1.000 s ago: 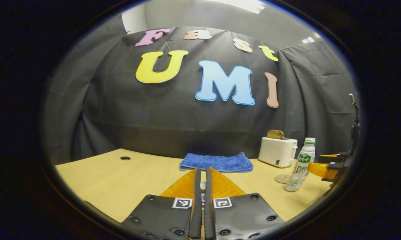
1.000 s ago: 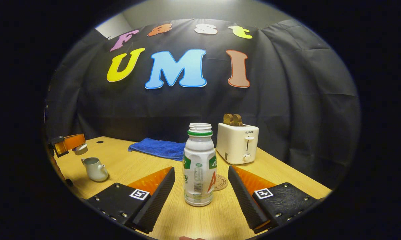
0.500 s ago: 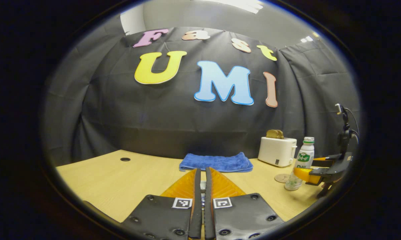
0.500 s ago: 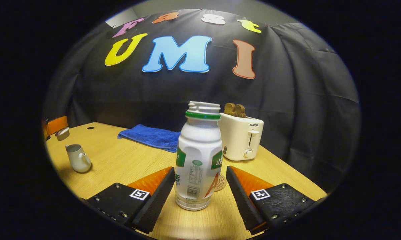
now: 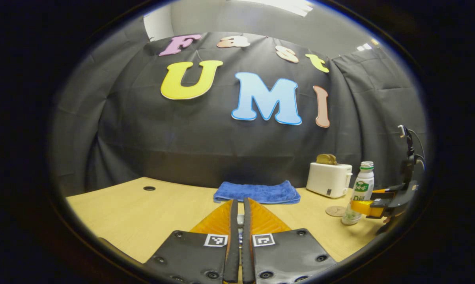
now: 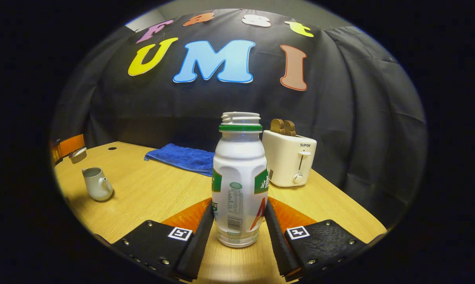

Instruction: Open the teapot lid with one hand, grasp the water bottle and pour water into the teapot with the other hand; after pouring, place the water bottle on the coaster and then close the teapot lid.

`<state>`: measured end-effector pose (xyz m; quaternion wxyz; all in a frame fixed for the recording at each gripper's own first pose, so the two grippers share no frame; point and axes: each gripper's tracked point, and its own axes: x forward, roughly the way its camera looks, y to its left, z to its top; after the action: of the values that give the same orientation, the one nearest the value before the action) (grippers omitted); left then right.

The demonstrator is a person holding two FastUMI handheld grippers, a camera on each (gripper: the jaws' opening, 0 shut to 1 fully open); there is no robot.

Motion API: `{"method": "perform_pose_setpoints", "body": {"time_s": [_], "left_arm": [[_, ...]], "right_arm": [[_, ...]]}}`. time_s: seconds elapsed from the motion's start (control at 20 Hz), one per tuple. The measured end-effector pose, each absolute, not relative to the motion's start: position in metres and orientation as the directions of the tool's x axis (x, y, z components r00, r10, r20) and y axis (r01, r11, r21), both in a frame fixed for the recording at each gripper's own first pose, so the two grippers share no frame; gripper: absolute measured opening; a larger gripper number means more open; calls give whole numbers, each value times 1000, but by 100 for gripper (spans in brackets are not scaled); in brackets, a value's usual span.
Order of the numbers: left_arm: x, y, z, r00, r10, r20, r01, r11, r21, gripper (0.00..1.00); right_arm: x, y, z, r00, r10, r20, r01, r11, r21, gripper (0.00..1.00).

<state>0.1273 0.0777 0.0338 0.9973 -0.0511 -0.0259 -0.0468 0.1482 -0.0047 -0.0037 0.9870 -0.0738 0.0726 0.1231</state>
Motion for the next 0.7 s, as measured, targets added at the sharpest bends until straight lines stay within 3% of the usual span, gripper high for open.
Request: {"method": "perform_pose_setpoints", "body": {"time_s": [0.05,0.15,0.2,0.25,0.3,0.4,0.45,0.7], "left_arm": [[127,78,34,994,-89,58,95,990,-100,9],[125,79,38,994,-90,65,97,990,-105,13],[124,80,39,994,-90,69,97,989,-108,9],[122,80,43,993,-91,76,100,989,-113,13],[120,80,46,992,-97,83,107,987,-117,9],[111,79,58,989,-106,104,118,985,-122,13],[104,81,64,987,-106,116,120,986,-117,9],[62,94,68,984,-119,132,135,983,-123,13]], "right_arm": [[146,-3,-2,959,238,-154,-259,957,-132,72],[142,-1,3,959,244,-141,-263,955,-136,72],[140,0,5,959,248,-136,-266,954,-137,72],[138,2,7,958,255,-130,-272,952,-141,72],[135,4,10,958,258,-126,-276,949,-154,72],[129,10,14,956,268,-118,-288,936,-203,72],[126,12,16,956,272,-114,-292,928,-231,72],[111,34,21,946,301,-117,-323,886,-332,72]]}}
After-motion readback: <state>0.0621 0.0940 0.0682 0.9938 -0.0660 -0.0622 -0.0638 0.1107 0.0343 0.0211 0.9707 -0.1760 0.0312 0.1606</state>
